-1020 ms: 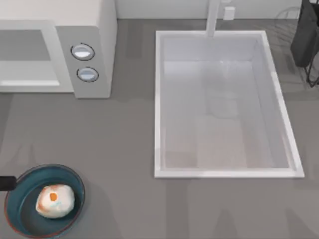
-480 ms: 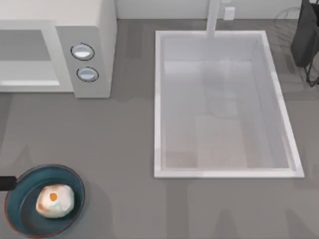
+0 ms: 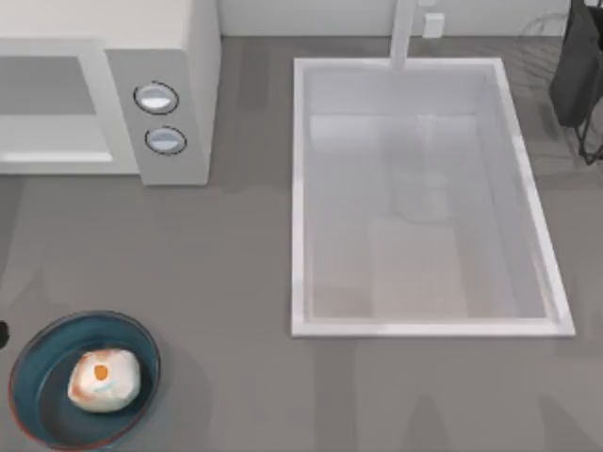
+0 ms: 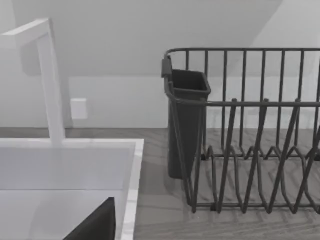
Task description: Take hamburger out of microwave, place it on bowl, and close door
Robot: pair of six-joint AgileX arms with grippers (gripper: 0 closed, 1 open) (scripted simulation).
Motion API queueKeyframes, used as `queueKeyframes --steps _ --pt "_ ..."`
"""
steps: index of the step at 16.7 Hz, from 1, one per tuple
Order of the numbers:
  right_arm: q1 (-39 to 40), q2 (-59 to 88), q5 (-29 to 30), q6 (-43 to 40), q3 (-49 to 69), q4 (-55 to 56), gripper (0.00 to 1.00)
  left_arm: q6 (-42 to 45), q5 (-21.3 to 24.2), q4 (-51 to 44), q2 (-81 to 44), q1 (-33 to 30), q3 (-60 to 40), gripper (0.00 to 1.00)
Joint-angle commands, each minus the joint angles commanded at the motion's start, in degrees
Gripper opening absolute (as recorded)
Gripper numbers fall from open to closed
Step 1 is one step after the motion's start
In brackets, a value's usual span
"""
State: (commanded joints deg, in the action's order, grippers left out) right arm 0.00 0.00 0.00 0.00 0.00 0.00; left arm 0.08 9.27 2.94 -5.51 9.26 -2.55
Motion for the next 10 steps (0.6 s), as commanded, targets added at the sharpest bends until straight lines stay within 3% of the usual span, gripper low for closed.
queueKeyframes --steps 6,10 --pt "0.0 0.0 0.0 0.0 0.0 0.0 1.0 0.06 1.71 0.65 -0.99 1.7 -0.29 0.0" --pt "0.0 0.0 0.0 0.0 0.0 0.0 1.0 0.19 6.47 6.02 -7.63 6.44 -1.88 0.0"
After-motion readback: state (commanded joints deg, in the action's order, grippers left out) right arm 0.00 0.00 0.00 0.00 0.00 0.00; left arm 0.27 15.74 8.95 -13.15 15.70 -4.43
